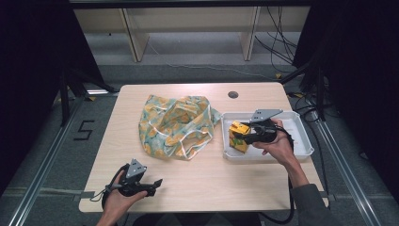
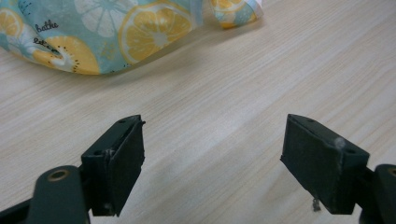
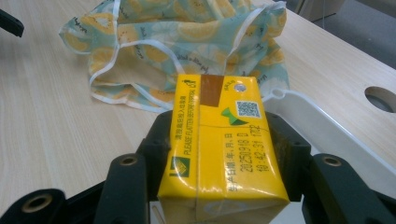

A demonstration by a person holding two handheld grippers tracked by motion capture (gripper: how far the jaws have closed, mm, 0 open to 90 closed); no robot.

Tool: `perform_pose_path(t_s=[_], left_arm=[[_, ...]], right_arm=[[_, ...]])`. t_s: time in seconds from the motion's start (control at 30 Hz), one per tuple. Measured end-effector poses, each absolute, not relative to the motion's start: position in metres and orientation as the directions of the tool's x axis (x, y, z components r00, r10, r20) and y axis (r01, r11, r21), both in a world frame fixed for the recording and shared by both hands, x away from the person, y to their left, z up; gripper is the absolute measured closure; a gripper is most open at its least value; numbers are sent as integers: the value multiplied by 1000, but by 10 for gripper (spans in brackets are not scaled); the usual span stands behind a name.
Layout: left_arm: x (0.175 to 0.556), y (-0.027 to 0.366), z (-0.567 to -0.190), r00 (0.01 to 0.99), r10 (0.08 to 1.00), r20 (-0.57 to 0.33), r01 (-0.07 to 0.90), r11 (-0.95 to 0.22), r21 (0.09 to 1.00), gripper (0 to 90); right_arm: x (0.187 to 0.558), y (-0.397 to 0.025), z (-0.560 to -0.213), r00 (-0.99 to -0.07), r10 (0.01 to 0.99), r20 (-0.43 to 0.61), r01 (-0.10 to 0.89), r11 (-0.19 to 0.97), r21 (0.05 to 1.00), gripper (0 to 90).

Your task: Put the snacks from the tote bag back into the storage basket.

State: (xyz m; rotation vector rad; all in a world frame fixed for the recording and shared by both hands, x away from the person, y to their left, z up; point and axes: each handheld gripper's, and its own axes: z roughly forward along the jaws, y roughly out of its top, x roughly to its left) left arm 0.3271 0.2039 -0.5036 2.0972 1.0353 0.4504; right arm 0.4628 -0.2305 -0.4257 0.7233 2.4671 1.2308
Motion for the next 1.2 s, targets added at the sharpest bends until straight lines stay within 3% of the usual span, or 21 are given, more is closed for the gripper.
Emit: perform_pose_path(t_s=[0.6, 1.2], left_arm=[[327, 203, -504, 606, 795, -18, 527, -385, 757, 207], [327, 204, -503, 614, 789, -16, 530, -397, 749, 207]], right_arm=[[465, -226, -435, -858, 511, -59, 261, 532, 805, 515], [464, -231, -445, -862, 507, -24, 289, 529, 798, 513]])
